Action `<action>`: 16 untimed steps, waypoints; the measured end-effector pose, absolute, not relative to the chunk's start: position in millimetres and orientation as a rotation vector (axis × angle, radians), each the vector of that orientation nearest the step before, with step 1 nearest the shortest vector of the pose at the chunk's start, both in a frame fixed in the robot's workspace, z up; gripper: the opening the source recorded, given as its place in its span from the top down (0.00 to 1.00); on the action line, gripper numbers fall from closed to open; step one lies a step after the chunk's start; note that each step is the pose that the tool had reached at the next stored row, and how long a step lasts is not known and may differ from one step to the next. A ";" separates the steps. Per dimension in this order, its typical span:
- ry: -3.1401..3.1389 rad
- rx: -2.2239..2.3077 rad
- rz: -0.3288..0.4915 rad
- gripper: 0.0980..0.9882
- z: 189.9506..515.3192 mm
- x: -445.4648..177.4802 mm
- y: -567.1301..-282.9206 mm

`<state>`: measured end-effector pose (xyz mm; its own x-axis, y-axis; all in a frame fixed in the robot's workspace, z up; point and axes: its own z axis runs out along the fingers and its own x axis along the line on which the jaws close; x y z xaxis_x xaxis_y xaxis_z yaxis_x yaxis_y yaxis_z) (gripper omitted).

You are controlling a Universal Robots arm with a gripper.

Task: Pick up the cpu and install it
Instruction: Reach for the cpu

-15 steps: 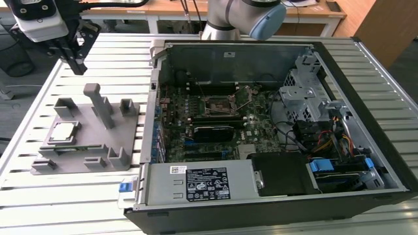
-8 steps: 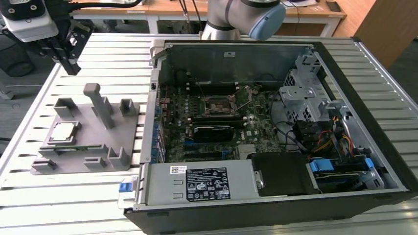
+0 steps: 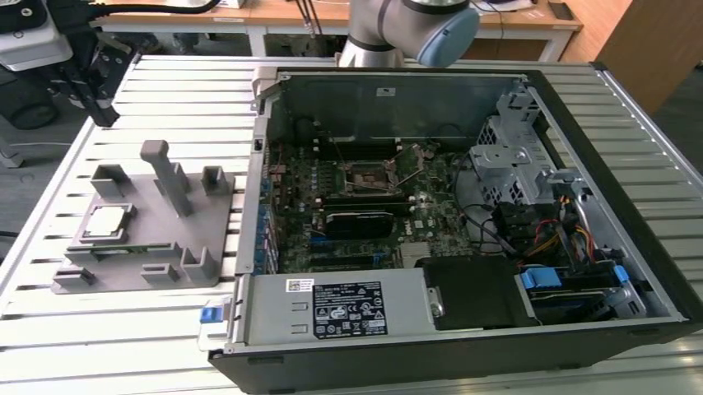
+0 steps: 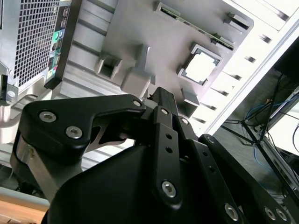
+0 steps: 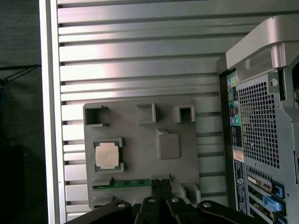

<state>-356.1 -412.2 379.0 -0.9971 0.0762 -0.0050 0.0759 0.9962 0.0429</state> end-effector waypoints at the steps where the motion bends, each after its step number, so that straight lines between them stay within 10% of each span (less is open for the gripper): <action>1: 3.132 0.119 0.067 0.99 378.9 -359.1 -412.1; 16: 3.132 0.119 0.067 0.99 378.8 -401.8 -412.2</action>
<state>-401.8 -412.2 378.8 -0.9971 0.0763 -0.0049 0.0760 0.9962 0.0428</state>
